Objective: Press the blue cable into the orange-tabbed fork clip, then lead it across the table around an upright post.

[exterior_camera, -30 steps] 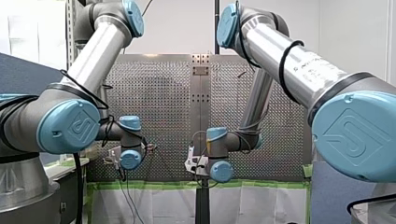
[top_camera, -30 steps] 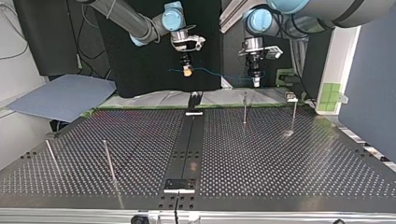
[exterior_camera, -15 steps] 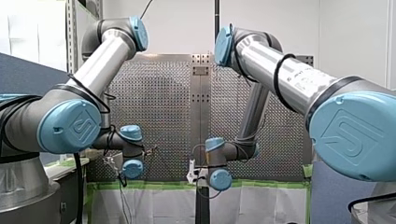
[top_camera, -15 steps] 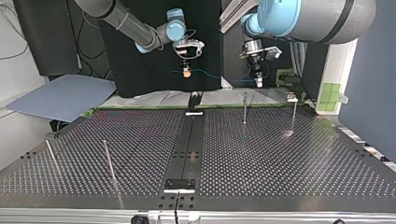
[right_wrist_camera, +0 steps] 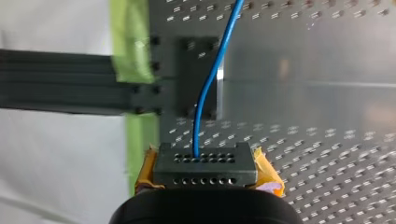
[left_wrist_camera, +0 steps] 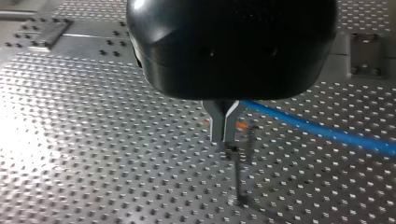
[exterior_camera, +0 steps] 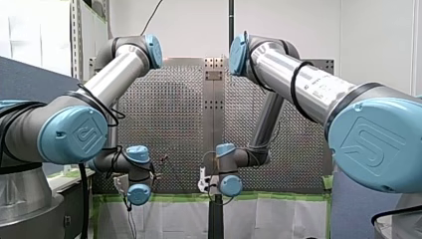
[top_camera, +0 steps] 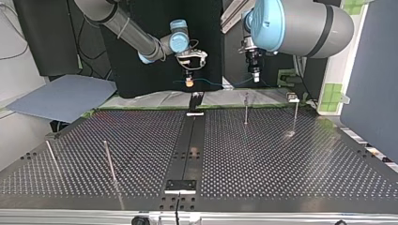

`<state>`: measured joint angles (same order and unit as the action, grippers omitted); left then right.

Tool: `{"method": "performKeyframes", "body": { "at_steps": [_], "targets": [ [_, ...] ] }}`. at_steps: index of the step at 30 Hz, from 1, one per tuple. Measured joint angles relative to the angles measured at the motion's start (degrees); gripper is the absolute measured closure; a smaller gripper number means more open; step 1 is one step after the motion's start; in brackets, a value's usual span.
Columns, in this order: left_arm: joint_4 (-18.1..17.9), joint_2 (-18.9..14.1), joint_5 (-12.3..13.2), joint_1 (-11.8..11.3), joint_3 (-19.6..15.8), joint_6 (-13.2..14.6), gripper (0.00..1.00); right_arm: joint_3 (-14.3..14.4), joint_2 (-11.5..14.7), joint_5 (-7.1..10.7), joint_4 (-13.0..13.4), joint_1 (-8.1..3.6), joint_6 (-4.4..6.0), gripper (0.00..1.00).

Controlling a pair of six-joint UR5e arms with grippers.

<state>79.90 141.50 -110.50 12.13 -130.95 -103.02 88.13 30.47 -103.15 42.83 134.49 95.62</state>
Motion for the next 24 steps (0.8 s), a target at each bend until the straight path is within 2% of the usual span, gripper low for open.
{"method": "performKeyframes", "body": {
  "at_steps": [4, 9, 20, 24],
  "targets": [
    [1.54, 1.92, 0.07, -0.35, 1.83, 0.43, 1.0, -0.9, 1.67, -0.08, -1.7, 0.06, -0.63, 0.98],
    [3.81, 4.27, 0.04, -0.84, 3.83, 0.53, 1.0, -1.02, 2.42, -0.13, -3.4, -0.12, -1.59, 0.98],
    [9.36, 9.83, 1.39, -2.36, 6.88, 0.37, 1.0, -1.06, 2.48, -0.02, -4.16, -2.1, -1.92, 0.98],
    [11.15, 12.19, 2.72, -3.31, 7.16, 0.12, 1.0, -1.16, 2.46, 0.18, -4.08, -2.43, -3.28, 0.98]
  ]
}}
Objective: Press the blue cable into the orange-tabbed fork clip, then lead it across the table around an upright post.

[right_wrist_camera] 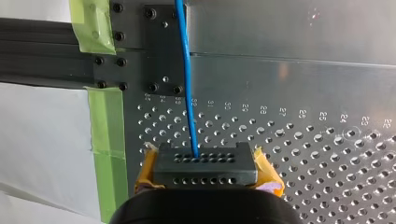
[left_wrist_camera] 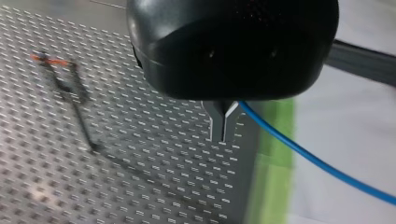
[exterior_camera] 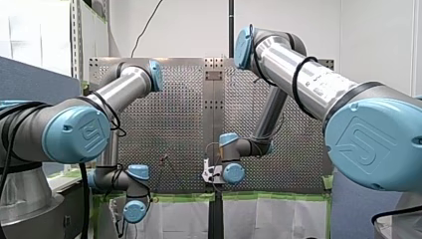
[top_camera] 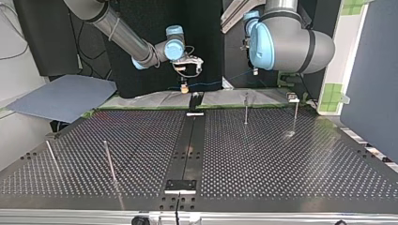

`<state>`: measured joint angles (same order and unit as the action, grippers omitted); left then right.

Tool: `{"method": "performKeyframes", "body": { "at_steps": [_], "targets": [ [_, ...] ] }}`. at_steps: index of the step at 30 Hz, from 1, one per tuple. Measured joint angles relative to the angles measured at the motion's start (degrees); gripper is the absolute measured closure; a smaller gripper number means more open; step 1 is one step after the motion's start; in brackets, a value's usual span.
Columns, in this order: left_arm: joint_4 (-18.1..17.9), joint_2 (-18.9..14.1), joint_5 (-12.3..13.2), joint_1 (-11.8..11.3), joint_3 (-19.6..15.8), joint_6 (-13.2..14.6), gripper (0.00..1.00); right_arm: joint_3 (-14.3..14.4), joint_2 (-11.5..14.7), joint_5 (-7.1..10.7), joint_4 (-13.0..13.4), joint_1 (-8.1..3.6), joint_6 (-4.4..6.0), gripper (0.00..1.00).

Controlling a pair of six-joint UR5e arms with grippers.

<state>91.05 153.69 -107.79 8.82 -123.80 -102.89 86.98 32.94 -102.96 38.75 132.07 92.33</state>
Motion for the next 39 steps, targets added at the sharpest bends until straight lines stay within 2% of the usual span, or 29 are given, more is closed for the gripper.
{"method": "performKeyframes", "body": {
  "at_steps": [5, 7, 11, 20, 24, 31, 39],
  "targets": [
    [0.05, 2.88, 1.88, -0.92, 0.05, 0.73, 1.0, -0.25, 0.0, 0.91, 0.09, 0.18, -2.21, 0.98],
    [0.03, 3.84, 2.43, -1.05, 0.06, 1.45, 1.0, -0.36, 0.0, 1.4, 0.1, 0.22, -2.69, 0.98],
    [0.63, 4.97, 4.16, -1.04, 0.04, 3.31, 1.0, -0.63, 0.0, 1.83, 0.07, 0.35, -2.97, 0.98],
    [2.44, 1.94, 7.77, -0.66, -0.42, 4.92, 1.0, -1.07, -0.01, 2.07, 0.24, 0.66, -2.91, 0.98],
    [2.65, 1.29, 8.33, -0.8, -0.6, 4.83, 1.0, -1.06, -0.01, 2.12, 0.22, 0.61, -2.92, 0.98],
    [2.73, -1.32, 8.64, -1.73, -2.99, 3.07, 1.0, -1.06, -0.18, 2.19, 0.11, 0.29, -2.97, 0.98],
    [3.58, -4.96, 10.39, -2.27, -5.22, 0.03, 1.0, -1.04, -2.19, 2.23, 0.01, 0.68, -4.07, 0.98]
  ]
}}
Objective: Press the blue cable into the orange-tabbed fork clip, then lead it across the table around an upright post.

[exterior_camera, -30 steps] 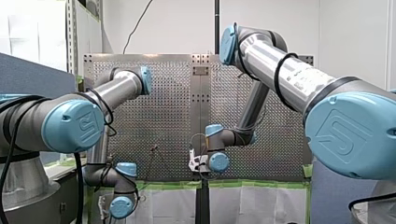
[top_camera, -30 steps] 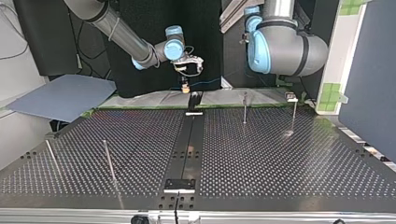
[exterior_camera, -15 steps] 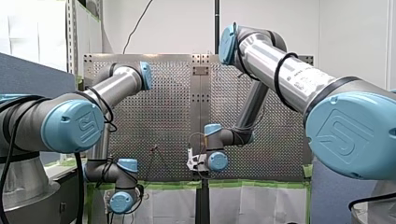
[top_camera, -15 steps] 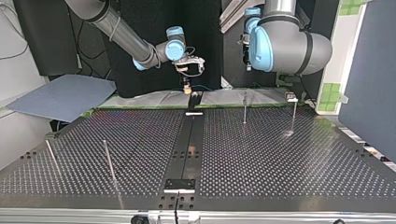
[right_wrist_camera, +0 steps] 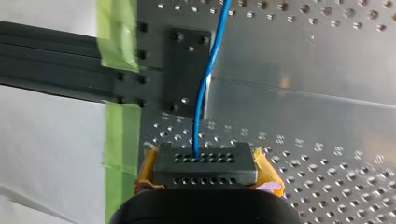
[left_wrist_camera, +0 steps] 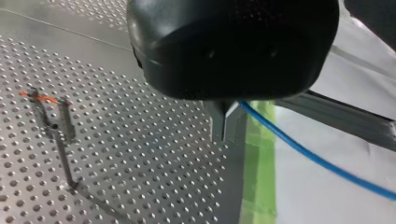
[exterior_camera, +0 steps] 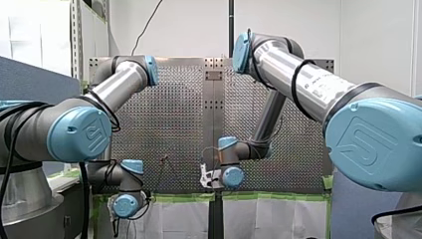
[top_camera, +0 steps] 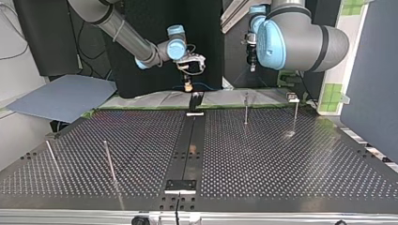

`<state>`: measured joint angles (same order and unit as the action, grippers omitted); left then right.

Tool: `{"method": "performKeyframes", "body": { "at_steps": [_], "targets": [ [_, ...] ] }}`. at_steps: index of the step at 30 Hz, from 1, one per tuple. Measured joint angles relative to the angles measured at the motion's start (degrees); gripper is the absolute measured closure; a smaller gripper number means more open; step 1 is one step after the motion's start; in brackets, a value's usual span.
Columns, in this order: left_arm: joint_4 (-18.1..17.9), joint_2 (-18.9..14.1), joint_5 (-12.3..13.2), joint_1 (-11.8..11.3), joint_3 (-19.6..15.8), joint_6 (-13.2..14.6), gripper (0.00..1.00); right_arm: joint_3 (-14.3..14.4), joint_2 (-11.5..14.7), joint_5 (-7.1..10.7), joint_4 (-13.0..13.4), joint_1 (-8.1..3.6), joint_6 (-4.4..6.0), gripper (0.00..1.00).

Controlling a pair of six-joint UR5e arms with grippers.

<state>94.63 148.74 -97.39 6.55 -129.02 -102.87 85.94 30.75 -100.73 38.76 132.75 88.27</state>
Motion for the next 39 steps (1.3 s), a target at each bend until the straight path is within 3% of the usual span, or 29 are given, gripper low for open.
{"method": "performKeyframes", "body": {
  "at_steps": [8, 18, 25, 32, 39],
  "targets": [
    [0.98, -4.38, 2.58, 0.29, 0.52, -0.36, 1.0, -0.16, -0.43, 0.42, 0.25, 1.07, -1.05, 0.98],
    [2.87, -8.93, 1.1, -0.18, 1.44, -1.61, 1.0, -0.19, -0.45, 3.2, 0.55, 1.61, -2.29, 0.98],
    [4.98, -12.37, -0.65, -0.23, 1.44, -3.1, 1.0, -0.23, -0.47, 5.54, 0.95, 1.22, -1.94, 0.98],
    [4.4, -13.2, -2.48, -0.28, -0.35, -3.33, 1.0, -0.21, -0.49, 5.47, 0.52, 1.04, -1.76, 0.98],
    [2.76, -13.22, -2.29, -0.4, -1.59, -3.74, 1.0, -0.21, -0.52, 5.12, 0.5, 0.6, -1.36, 0.98]
  ]
}}
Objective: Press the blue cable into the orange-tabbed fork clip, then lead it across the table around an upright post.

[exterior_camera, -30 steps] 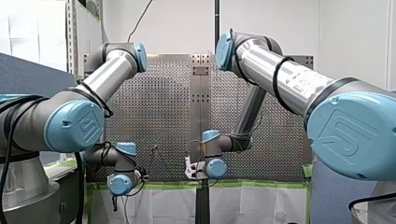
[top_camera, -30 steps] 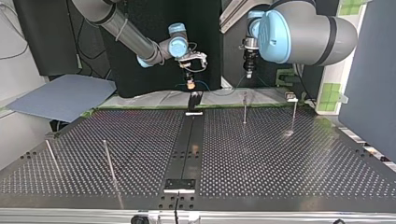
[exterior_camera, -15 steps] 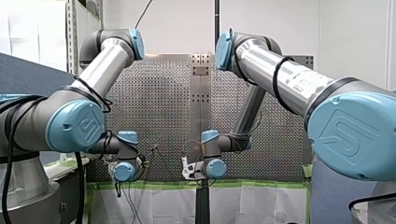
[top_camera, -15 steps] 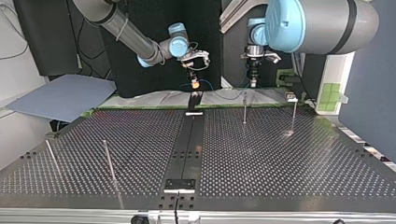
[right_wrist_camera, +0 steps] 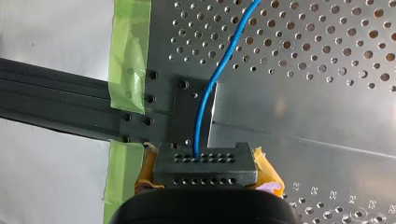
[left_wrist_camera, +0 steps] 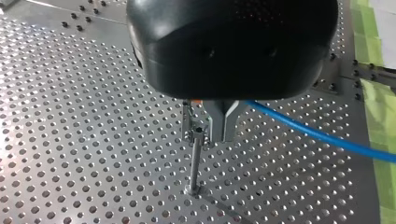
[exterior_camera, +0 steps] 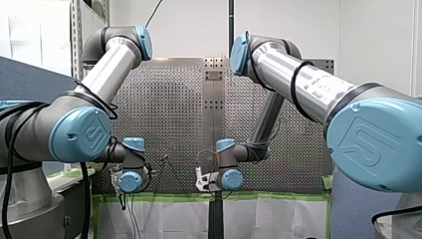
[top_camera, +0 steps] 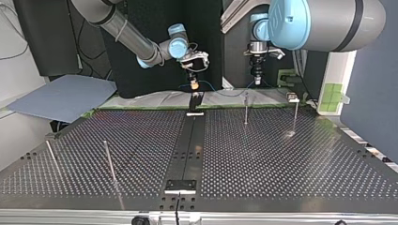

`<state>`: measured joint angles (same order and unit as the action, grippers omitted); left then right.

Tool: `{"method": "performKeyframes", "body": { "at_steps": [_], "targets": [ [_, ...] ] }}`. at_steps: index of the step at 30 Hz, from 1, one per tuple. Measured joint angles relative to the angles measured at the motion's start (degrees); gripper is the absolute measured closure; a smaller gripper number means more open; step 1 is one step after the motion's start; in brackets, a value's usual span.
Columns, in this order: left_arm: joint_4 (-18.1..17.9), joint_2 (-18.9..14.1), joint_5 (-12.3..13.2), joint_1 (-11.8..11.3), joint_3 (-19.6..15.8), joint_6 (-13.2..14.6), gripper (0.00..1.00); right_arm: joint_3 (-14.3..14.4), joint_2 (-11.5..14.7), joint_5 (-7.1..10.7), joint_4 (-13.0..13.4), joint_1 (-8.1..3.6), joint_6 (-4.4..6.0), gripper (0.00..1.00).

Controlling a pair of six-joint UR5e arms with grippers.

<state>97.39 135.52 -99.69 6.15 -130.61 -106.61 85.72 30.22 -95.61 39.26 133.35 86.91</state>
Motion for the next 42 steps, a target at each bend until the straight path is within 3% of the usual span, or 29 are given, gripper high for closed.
{"method": "performKeyframes", "body": {
  "at_steps": [10, 18, 26, 42],
  "targets": [
    [2.39, 0.02, 2.6, -1.17, 3.46, -1.78, 1.0, -0.02, 0.03, -0.02, -0.11, -0.62, -0.01, 0.98],
    [3.42, 0.03, 4.24, -3.56, 5.05, -2.8, 1.0, -0.05, 0.05, -0.12, -0.09, -0.99, -0.05, 0.98],
    [4.6, 0.06, 6.2, -4.0, 6.68, -3.01, 1.0, -0.88, 0.07, -0.18, -0.2, -1.41, -0.07, 0.98],
    [10.66, 0.14, 6.12, -5.23, 12.35, -3.09, 1.0, -3.88, 0.3, -0.93, -3.28, -1.54, -0.59, 0.98]
  ]
}}
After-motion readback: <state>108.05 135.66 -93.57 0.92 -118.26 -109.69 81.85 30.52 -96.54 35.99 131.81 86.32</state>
